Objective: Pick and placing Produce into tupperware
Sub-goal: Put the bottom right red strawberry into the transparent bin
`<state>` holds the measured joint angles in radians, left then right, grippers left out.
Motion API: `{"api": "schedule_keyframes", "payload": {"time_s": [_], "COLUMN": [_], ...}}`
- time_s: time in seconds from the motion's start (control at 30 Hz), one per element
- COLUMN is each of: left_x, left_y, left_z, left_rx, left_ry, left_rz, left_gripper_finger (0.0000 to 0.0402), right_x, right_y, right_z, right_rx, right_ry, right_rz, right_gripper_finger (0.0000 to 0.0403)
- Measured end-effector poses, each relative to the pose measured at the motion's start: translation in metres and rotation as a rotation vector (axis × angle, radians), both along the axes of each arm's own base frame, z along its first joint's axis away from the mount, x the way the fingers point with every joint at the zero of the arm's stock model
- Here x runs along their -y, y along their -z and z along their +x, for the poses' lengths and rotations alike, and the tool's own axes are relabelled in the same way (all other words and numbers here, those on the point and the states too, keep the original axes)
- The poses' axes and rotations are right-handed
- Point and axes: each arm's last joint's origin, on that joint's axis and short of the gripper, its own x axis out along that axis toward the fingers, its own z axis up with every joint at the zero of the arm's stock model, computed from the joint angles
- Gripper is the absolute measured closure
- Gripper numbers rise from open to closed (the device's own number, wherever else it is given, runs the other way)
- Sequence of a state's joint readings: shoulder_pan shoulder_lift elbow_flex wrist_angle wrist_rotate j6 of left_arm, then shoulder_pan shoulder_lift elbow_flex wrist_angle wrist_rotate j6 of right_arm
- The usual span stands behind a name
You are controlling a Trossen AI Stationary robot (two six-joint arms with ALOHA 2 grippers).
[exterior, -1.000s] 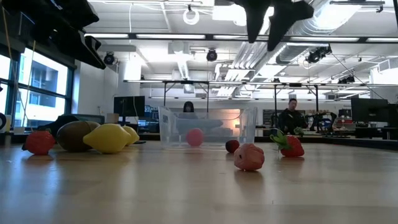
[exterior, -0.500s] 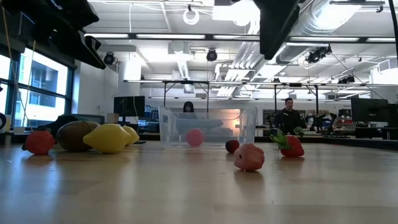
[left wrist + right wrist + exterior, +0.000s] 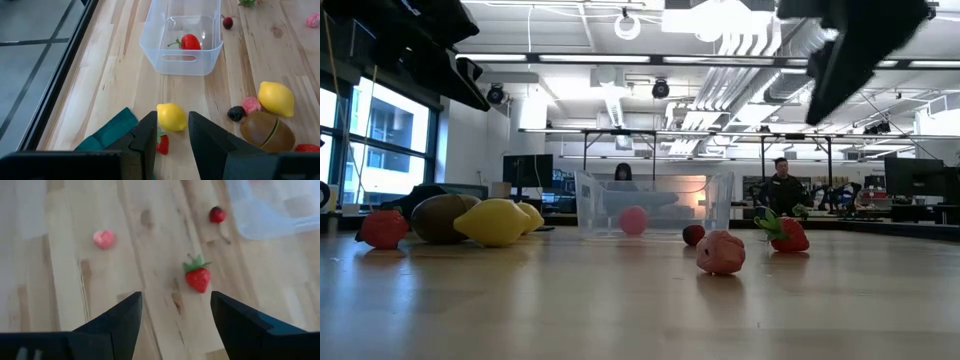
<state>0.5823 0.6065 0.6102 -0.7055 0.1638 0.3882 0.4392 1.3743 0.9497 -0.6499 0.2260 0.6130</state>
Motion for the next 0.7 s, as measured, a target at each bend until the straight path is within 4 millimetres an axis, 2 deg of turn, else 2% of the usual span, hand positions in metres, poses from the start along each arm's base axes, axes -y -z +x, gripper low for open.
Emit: {"api": "schedule_keyframes", "payload": {"time_s": [0.2, 0.37, 0.7], "left_x": [0.000, 0.000, 0.000], "left_y": [0.000, 0.000, 0.000], "left_z": [0.000, 0.000, 0.000], "left_rx": [0.000, 0.000, 0.000], "left_ry": [0.000, 0.000, 0.000], "left_rz": [0.000, 0.000, 0.000], "left_gripper_finger": [0.0302, 0.0302, 0.0302], "right_x": [0.006, 0.020, 0.040], "right_y": [0.039, 0.060, 0.077], "right_z": [-0.010, -0.013, -0.015], "right_rx": [0.119, 0.138, 0.155], "right_ry": [-0.226, -0.193, -0.211], "right_rz": [-0.076, -0.118, -0.119], "right_gripper_finger": [0.0174, 0.0174, 0.0174]}}
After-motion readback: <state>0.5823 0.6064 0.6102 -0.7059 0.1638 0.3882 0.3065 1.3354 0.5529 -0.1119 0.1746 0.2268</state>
